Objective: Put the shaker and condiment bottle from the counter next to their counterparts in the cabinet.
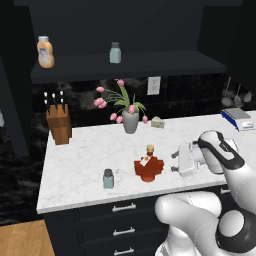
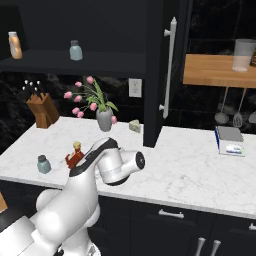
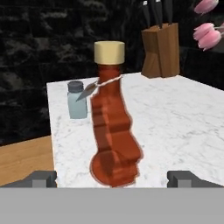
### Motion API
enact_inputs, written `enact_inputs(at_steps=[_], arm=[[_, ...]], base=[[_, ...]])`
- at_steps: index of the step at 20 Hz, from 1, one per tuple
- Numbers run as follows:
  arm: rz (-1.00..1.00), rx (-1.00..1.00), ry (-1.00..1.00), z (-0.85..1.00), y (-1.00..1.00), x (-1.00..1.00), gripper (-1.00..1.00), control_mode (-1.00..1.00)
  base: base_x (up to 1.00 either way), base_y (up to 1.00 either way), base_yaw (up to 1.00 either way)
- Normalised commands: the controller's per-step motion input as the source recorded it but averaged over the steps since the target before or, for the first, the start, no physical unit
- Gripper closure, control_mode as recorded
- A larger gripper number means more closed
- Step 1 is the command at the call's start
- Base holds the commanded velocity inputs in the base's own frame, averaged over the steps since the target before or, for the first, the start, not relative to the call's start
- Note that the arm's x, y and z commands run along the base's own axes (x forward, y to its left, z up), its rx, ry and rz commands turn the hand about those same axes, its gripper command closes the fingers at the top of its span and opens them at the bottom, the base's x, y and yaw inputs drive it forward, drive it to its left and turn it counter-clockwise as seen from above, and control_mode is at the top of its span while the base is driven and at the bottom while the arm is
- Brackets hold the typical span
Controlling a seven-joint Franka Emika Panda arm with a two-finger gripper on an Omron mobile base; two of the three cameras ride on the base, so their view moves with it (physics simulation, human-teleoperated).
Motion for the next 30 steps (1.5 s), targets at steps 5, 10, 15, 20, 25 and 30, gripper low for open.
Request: enact_inputs(at_steps=[5, 10, 15, 20, 25, 30], arm=[[-0.05, 0.00, 0.00, -0.08, 0.01, 0.02, -1.00, -1.00], [0.00, 0.06, 0.02, -0.02, 0.00, 0.09, -1.00, -1.00], [0.00, 0.09, 0.04, -0.06, 0.00, 0.14, -1.00, -1.00], [0.05, 0.10, 0.04, -0.09, 0.00, 0.25, -1.00, -1.00], [0.13, 0.06, 0.00, -0.11, 0.00, 0.27, -1.00, -1.00], [0.16, 0.06, 0.01, -0.15, 0.00, 0.33, -1.00, -1.00]], base=[[0.00, 0.00, 0.00], [0.00, 0.00, 0.00], [0.00, 0.00, 0.00], [0.00, 0.00, 0.00], [0.00, 0.00, 0.00], [0.00, 0.00, 0.00]])
